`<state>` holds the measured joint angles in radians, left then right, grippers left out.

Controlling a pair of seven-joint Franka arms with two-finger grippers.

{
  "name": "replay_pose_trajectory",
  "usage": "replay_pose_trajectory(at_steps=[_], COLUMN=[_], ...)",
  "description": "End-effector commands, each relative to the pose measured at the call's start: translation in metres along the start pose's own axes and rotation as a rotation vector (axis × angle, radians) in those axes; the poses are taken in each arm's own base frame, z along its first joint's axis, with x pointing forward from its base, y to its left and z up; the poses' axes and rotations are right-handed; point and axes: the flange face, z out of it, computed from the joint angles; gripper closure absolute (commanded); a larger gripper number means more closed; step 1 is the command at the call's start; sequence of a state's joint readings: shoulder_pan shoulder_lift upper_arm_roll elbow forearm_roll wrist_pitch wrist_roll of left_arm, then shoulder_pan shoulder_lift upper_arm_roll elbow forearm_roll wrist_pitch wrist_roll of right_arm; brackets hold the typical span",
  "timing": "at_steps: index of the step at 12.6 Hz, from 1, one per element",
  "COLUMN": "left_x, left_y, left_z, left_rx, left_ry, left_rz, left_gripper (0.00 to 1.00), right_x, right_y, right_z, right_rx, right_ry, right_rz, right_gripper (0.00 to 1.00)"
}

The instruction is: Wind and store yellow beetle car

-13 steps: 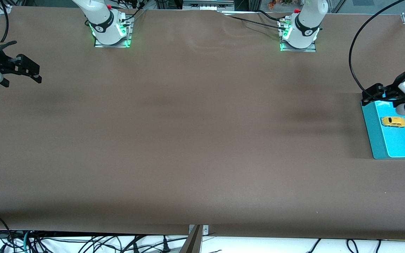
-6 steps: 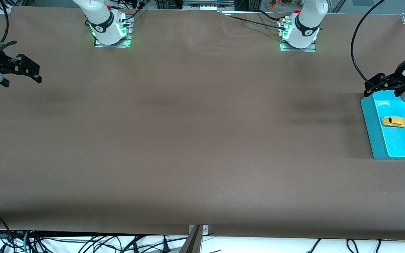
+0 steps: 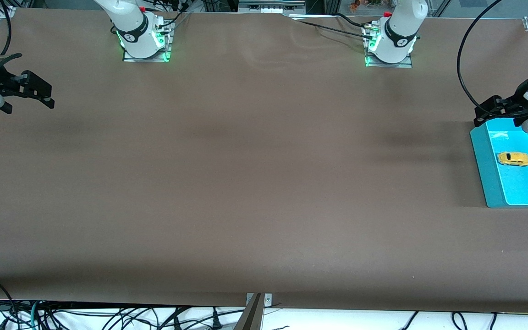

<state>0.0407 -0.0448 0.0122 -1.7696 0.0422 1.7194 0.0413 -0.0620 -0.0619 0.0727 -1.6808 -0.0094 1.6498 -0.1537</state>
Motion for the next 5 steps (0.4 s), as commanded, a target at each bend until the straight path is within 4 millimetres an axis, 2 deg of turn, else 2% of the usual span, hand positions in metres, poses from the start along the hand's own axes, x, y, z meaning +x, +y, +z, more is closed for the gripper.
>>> replay_pose_trajectory(at_steps=[1, 5], left_x=[-0.003, 0.0], left_y=[0.0015, 0.0004], left_z=[-0.0036, -0.0067], left_rx=[-0.013, -0.013], left_ry=[0.009, 0.017], left_rz=[-0.003, -0.005], left_gripper=[0.0, 0.0], right_x=[0.0003, -0.0002], right_y=[0.0005, 0.0005], right_z=[-0.0067, -0.0075], right_rx=[-0.01, -0.012], right_ry=[0.0, 0.001], right_rz=[0.011, 0.01], right_gripper=[0.0, 0.0])
